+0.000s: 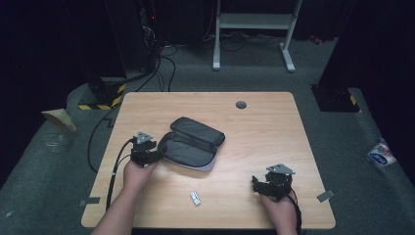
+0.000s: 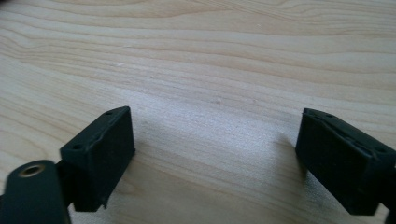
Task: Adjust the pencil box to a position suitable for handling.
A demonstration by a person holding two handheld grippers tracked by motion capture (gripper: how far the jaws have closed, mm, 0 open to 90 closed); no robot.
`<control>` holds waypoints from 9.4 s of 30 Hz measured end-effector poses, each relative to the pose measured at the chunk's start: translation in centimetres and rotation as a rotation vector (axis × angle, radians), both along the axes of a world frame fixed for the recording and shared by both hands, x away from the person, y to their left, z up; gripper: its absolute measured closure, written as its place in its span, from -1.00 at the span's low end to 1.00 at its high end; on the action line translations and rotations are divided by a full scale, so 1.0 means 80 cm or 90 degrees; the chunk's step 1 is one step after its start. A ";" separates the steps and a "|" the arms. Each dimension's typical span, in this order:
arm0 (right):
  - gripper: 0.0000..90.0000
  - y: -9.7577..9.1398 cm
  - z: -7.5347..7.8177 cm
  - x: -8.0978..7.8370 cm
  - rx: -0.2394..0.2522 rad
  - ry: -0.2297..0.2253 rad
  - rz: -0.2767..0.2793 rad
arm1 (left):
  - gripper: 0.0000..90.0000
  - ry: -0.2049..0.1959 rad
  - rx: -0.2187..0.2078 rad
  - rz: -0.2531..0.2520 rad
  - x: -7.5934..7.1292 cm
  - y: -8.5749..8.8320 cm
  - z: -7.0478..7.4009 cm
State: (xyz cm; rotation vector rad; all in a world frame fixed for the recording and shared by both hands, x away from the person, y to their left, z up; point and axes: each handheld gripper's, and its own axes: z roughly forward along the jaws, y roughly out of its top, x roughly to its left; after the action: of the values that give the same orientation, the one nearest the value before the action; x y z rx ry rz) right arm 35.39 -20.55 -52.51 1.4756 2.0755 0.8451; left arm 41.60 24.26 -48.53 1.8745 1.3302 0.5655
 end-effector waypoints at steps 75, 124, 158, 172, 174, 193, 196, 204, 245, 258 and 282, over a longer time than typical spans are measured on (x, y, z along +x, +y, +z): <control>0.00 0.130 0.052 0.050 0.127 -0.059 0.054 | 0.41 -0.029 -0.010 0.009 -0.039 -0.007 -0.038; 0.33 0.071 0.045 0.062 0.159 -0.057 0.020 | 0.19 -0.025 -0.019 -0.024 -0.040 -0.030 -0.036; 0.09 0.079 0.016 -0.002 0.073 -0.076 0.119 | -0.65 0.033 0.060 0.050 -0.111 0.079 -0.055; 0.06 0.104 0.018 -0.014 0.072 -0.081 0.169 | -0.66 0.032 0.058 0.060 -0.113 0.078 -0.056; 0.06 0.115 0.017 -0.017 0.070 -0.077 0.182 | -0.66 0.032 0.059 0.059 -0.113 0.078 -0.056; 0.05 0.148 0.009 -0.025 0.061 -0.061 0.239 | -0.65 0.030 0.063 0.043 -0.114 0.077 -0.056; 0.05 0.152 0.011 -0.026 0.062 -0.064 0.247 | -0.65 0.030 0.062 0.044 -0.114 0.077 -0.056; 0.05 0.168 0.011 -0.034 0.064 -0.062 0.277 | -0.65 0.030 0.063 0.043 -0.114 0.077 -0.056; 0.29 0.223 0.003 -0.078 0.032 -0.022 0.389 | -0.65 0.030 0.061 0.038 -0.113 0.077 -0.056; 0.52 0.224 0.001 -0.079 0.017 -0.021 0.386 | -0.65 0.030 0.061 0.037 -0.113 0.077 -0.056; 0.61 0.224 0.002 -0.075 0.007 -0.038 0.382 | -0.64 0.029 0.063 0.035 -0.113 0.077 -0.056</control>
State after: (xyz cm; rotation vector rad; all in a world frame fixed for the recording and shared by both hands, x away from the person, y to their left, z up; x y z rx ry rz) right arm 29.38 -2.62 -52.31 0.8096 2.5040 1.0942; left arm 32.55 30.42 -52.98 1.9451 1.4102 0.6316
